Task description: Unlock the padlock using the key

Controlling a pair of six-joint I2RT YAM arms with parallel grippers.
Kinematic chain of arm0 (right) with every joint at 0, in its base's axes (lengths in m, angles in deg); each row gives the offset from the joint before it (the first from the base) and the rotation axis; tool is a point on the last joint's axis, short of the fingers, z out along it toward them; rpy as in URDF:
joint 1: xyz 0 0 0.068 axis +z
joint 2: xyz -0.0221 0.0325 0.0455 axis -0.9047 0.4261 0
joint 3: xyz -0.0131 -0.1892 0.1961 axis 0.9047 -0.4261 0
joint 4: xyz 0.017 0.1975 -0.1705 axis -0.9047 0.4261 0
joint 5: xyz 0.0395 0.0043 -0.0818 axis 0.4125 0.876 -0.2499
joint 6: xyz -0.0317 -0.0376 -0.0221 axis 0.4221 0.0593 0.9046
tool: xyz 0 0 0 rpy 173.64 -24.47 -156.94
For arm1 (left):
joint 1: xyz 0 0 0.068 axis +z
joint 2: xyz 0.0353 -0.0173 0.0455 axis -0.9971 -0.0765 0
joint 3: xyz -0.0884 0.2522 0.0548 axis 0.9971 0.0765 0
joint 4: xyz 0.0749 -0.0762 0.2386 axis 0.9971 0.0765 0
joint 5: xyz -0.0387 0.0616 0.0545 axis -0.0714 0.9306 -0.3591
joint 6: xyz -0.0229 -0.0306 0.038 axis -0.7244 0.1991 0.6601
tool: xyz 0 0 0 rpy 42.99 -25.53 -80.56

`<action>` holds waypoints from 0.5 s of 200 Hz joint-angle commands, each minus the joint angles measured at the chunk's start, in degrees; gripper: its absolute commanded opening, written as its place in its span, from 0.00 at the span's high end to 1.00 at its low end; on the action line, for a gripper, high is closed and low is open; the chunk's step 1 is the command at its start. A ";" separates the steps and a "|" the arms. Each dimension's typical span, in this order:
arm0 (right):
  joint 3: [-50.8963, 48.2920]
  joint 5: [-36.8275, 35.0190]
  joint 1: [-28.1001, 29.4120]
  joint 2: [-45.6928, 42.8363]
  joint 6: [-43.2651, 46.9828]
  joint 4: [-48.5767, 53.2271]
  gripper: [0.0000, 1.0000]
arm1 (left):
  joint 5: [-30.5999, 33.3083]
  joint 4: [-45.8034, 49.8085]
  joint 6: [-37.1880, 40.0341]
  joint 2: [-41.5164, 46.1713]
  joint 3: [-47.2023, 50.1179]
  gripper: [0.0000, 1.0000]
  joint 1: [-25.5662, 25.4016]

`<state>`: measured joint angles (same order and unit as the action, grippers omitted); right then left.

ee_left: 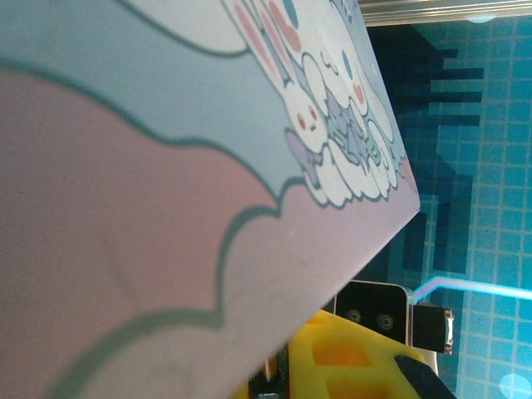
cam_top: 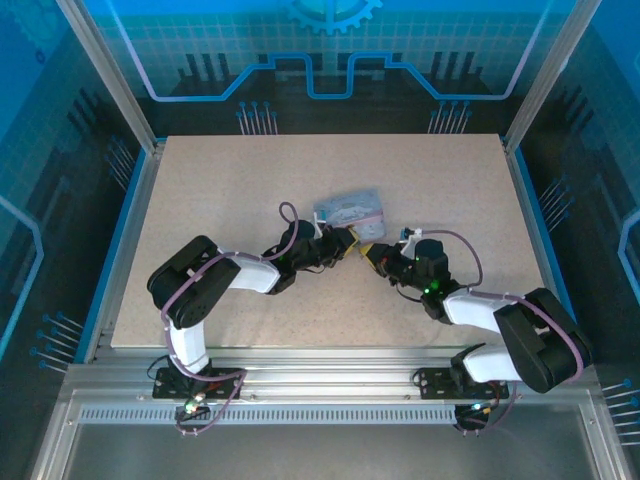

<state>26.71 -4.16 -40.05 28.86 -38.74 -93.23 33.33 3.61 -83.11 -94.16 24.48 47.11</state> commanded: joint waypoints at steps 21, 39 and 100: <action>0.44 -0.64 -0.73 1.16 -5.03 -4.22 1.00 | -3.46 -5.43 -1.65 -0.55 -0.80 1.00 -0.30; 0.38 -0.25 -1.26 2.38 -9.50 -4.96 1.00 | -3.63 -5.70 -1.70 -0.64 -0.88 1.00 -0.35; -0.32 0.22 -1.67 5.43 -17.40 -6.75 1.00 | -4.31 -6.33 -1.81 -0.46 -0.86 1.00 -0.35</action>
<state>26.71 -3.31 -40.84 32.27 -52.22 -96.73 33.33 3.11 -84.14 -94.40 24.48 47.55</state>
